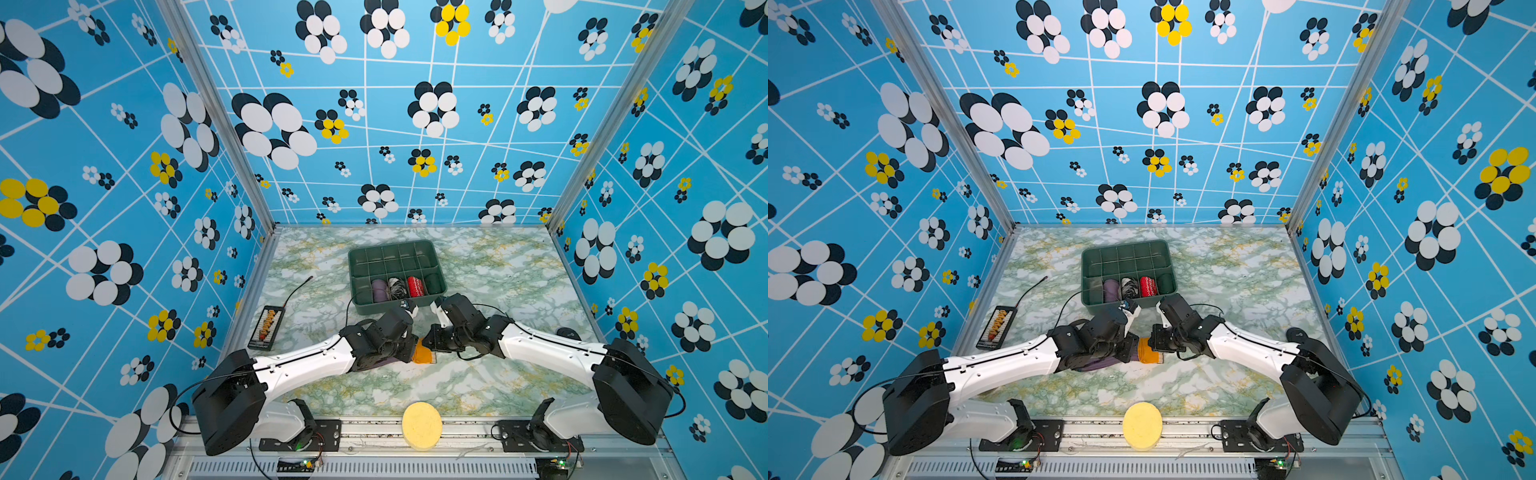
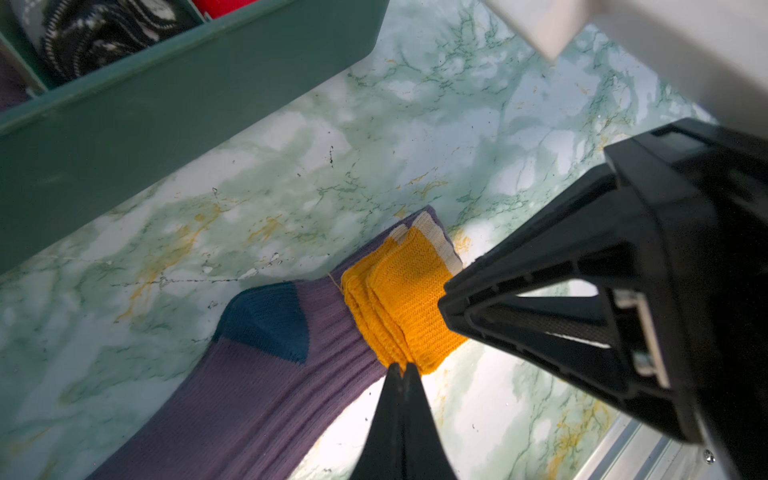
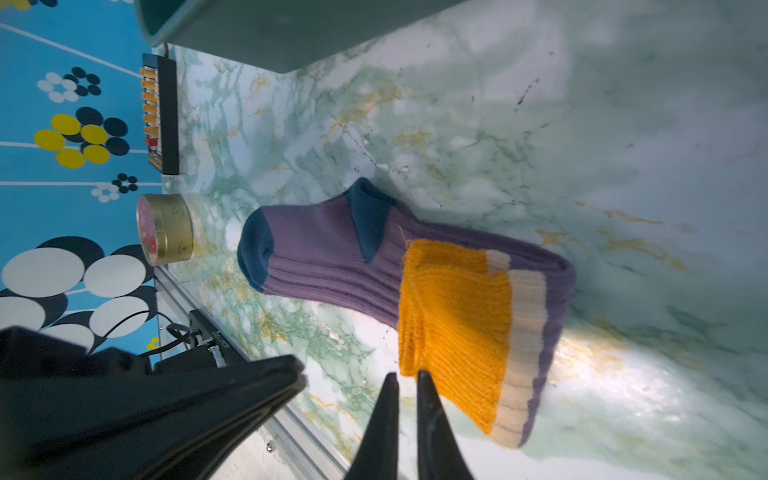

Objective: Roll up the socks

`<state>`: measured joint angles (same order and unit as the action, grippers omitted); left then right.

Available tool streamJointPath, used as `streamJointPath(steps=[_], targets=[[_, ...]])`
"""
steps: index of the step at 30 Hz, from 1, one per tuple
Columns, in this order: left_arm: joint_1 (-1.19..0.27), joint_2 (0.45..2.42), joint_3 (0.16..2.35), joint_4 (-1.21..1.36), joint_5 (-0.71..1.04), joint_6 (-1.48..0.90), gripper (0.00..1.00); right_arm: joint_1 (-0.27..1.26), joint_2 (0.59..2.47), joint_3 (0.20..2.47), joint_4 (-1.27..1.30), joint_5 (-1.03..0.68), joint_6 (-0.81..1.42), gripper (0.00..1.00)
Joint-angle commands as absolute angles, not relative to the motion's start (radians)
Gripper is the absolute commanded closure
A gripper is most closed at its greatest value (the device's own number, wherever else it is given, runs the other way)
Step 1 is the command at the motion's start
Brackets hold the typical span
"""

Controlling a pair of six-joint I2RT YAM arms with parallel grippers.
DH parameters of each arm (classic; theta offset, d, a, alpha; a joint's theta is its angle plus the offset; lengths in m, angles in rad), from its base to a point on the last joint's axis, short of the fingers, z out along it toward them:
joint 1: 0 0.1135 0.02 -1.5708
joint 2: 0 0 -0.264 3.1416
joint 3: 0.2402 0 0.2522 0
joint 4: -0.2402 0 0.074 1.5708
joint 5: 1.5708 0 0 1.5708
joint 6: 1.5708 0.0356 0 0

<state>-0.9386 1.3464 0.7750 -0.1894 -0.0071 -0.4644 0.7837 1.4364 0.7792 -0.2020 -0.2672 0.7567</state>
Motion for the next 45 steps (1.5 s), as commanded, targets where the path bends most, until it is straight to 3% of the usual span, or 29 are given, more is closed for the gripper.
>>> streamJointPath(steps=[1, 23, 45], targets=[[-0.946, 1.366, 0.764, -0.17, -0.009, -0.477, 0.97, 0.779, 1.475, 0.802, -0.233, -0.261, 0.735, 0.89], [-0.945, 1.386, 0.665, -0.14, -0.062, -0.505, 0.98, 0.767, 1.665, 0.88, -0.159, -0.293, 0.732, 0.91], [-0.927, 1.492, 0.628, -0.05, -0.053, -0.517, 1.0, 0.744, 1.66, 0.848, -0.127, -0.268, 0.751, 0.89]])
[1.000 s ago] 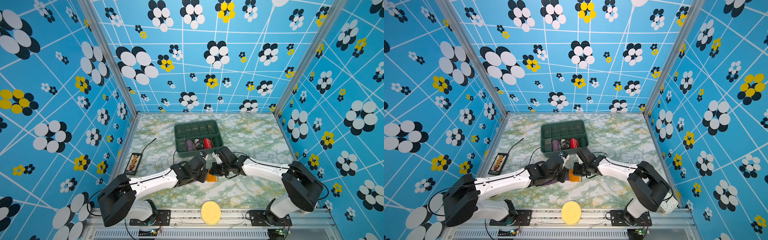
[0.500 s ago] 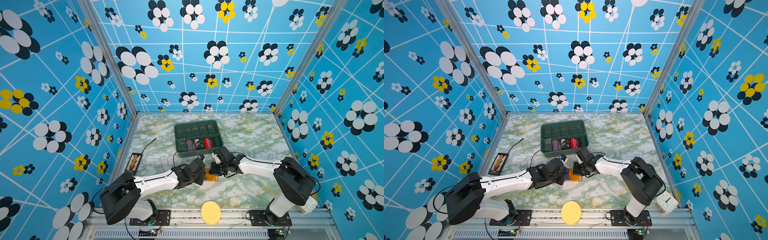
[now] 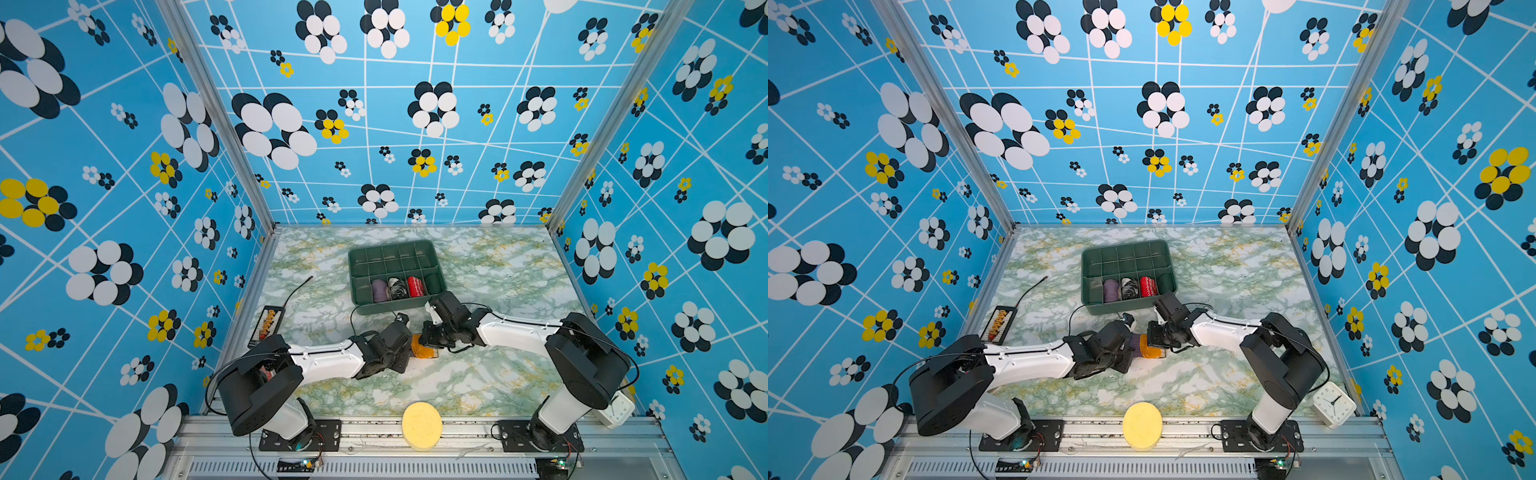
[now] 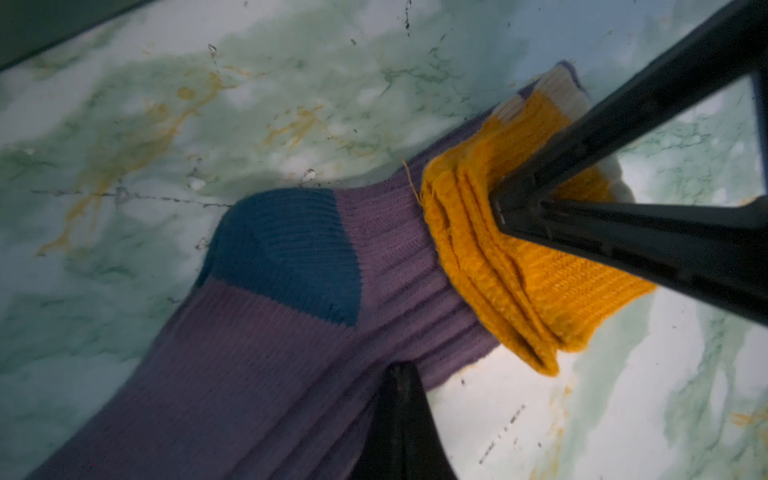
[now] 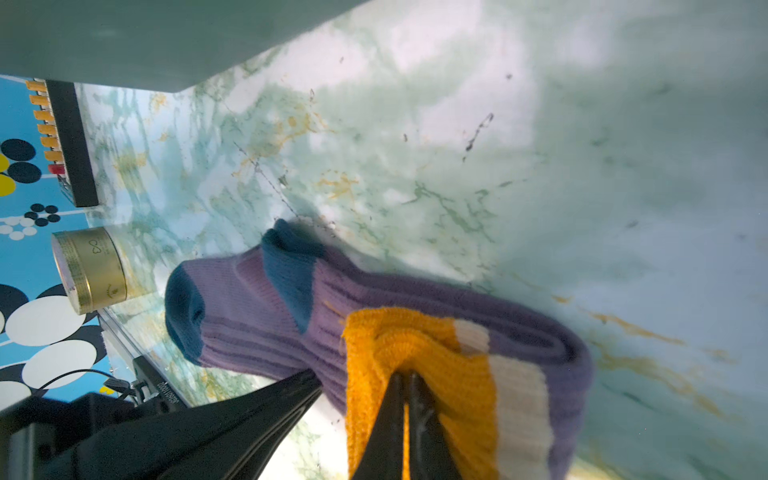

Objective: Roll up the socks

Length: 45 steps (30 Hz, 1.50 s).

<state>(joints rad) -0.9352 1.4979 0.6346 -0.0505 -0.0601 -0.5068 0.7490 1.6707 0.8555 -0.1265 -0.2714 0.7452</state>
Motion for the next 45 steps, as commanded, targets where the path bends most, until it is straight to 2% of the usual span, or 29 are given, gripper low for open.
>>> streamJointPath(steps=[1, 5, 8, 12, 18, 23, 45], targets=[[-0.928, 1.476, 0.634, -0.059, -0.052, -0.516, 1.0, 0.744, 1.644, 0.847, -0.127, -0.27, 0.749, 0.88], [-0.927, 1.406, 0.671, -0.107, -0.048, -0.493, 0.99, 0.742, 1.574, 0.85, -0.142, -0.268, 0.737, 0.79], [-0.928, 1.36, 0.702, -0.137, -0.04, -0.482, 0.9, 0.739, 1.52, 0.858, -0.175, -0.256, 0.725, 0.7], [-0.928, 1.328, 0.735, -0.151, -0.025, -0.471, 0.81, 0.715, 1.449, 0.861, -0.249, -0.209, 0.702, 0.68], [-0.944, 1.378, 0.786, -0.154, -0.003, -0.451, 0.93, 0.654, 1.414, 0.842, -0.4, -0.1, 0.666, 0.74], [-0.962, 1.437, 0.817, -0.137, 0.007, -0.45, 0.94, 0.638, 1.424, 0.817, -0.442, -0.054, 0.653, 0.79], [-0.969, 1.607, 0.893, -0.156, 0.031, -0.465, 0.97, 0.636, 1.517, 0.812, -0.398, -0.102, 0.64, 0.79]])
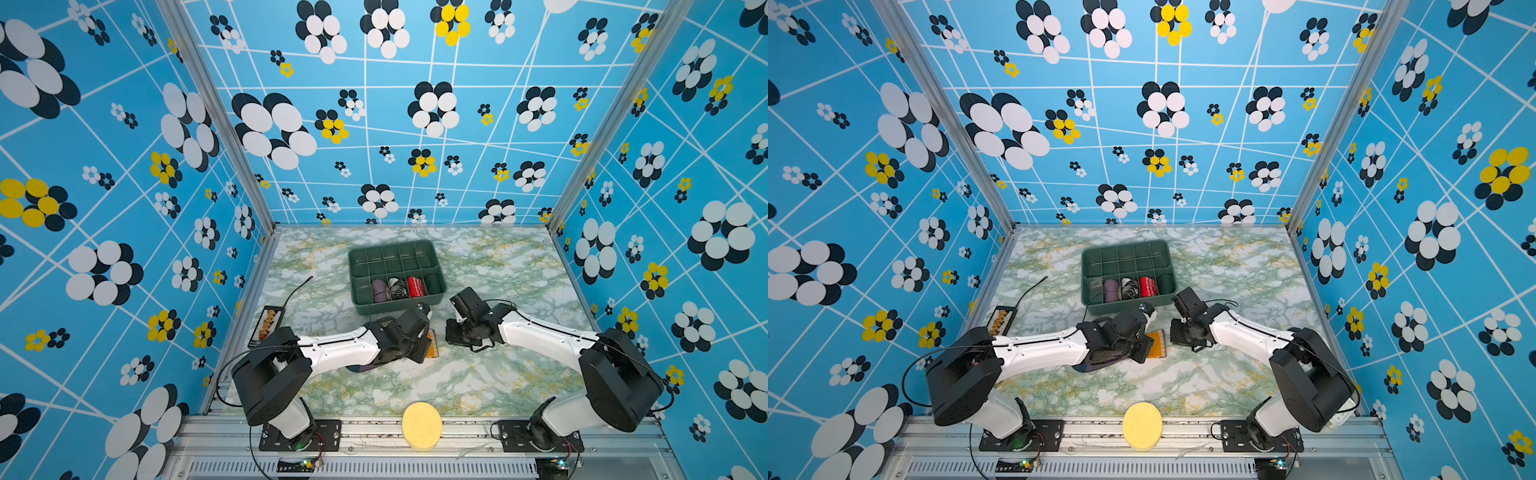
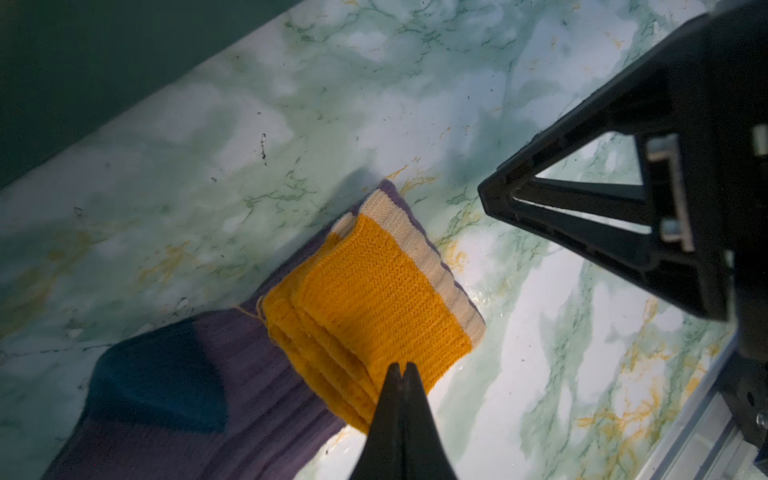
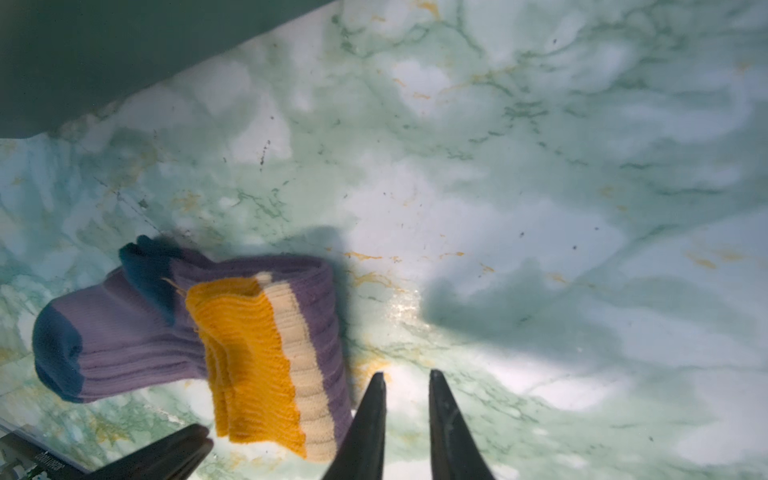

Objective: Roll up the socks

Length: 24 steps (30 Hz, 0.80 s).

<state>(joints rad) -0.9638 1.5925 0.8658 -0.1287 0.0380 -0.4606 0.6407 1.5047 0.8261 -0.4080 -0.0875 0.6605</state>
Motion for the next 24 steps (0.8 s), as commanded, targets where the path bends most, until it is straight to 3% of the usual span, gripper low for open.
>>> streamJointPath(steps=[1, 24], targets=[[-0.969, 1.61, 0.897, -0.162, 0.02, -0.466, 0.98, 0.636, 1.519, 0.813, -0.395, -0.108, 0.64, 0.79], [-0.958, 1.698, 0.945, -0.216, -0.037, -0.471, 0.99, 0.638, 1.558, 0.812, -0.362, -0.162, 0.641, 0.8]])
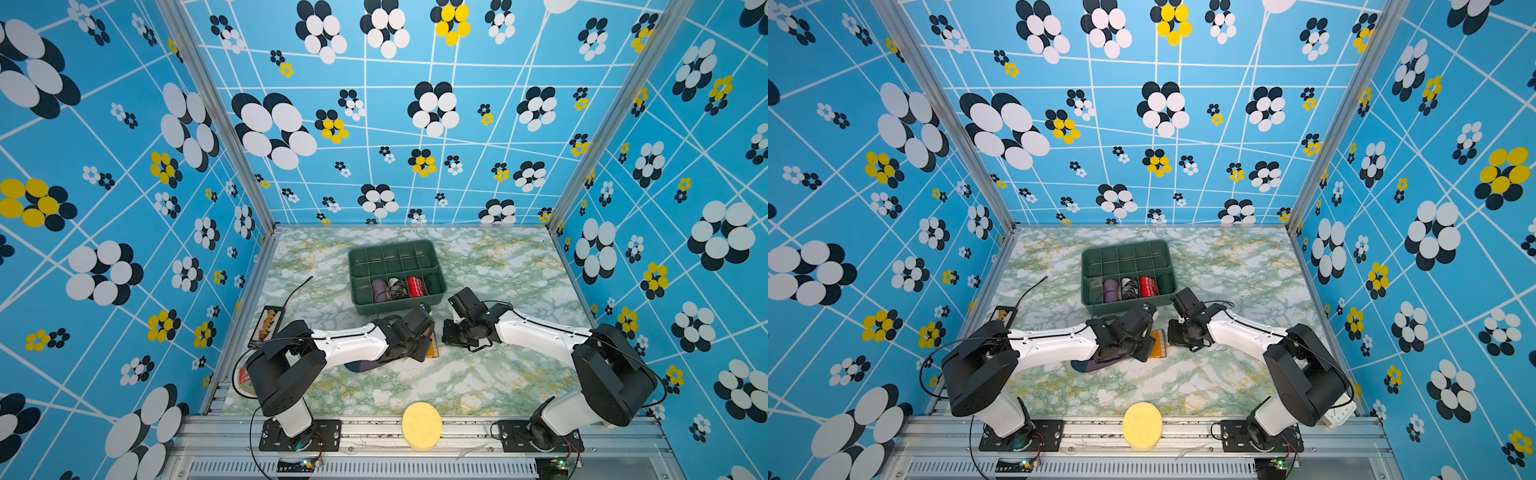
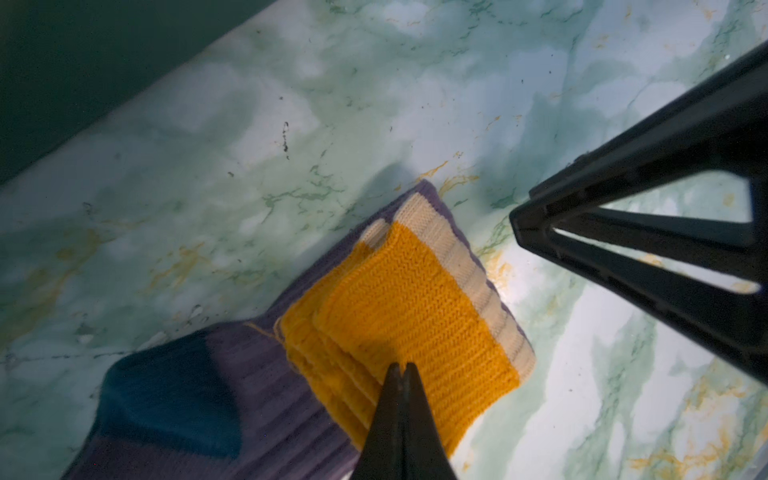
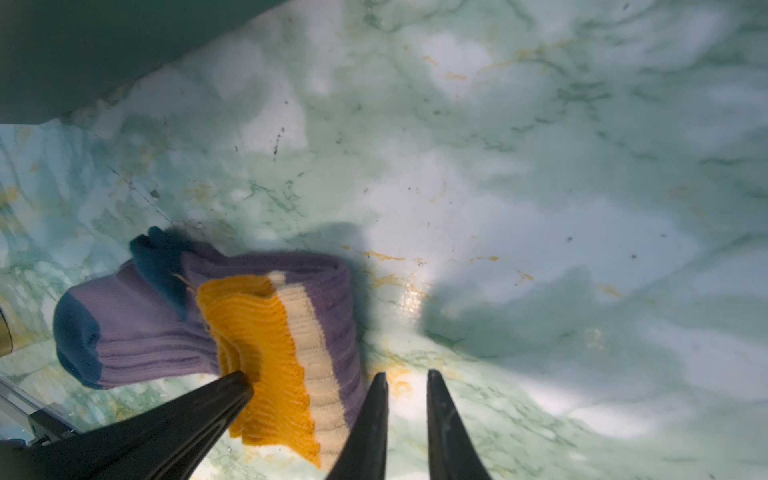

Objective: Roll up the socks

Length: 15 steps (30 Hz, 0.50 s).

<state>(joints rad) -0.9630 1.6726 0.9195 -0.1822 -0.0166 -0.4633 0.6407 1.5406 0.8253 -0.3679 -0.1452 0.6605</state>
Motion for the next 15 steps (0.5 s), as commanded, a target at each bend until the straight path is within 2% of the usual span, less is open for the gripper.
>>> streamJointPath(steps=[1, 15], targets=[[-0.957, 1.7, 0.944, -0.212, -0.038, -0.472, 0.99, 0.639, 1.56, 0.812, -0.361, -0.163, 0.641, 0.8], [-0.94, 1.721, 0.933, -0.204, -0.036, -0.479, 0.99, 0.653, 1.6, 0.823, -0.345, -0.181, 0.643, 0.81]])
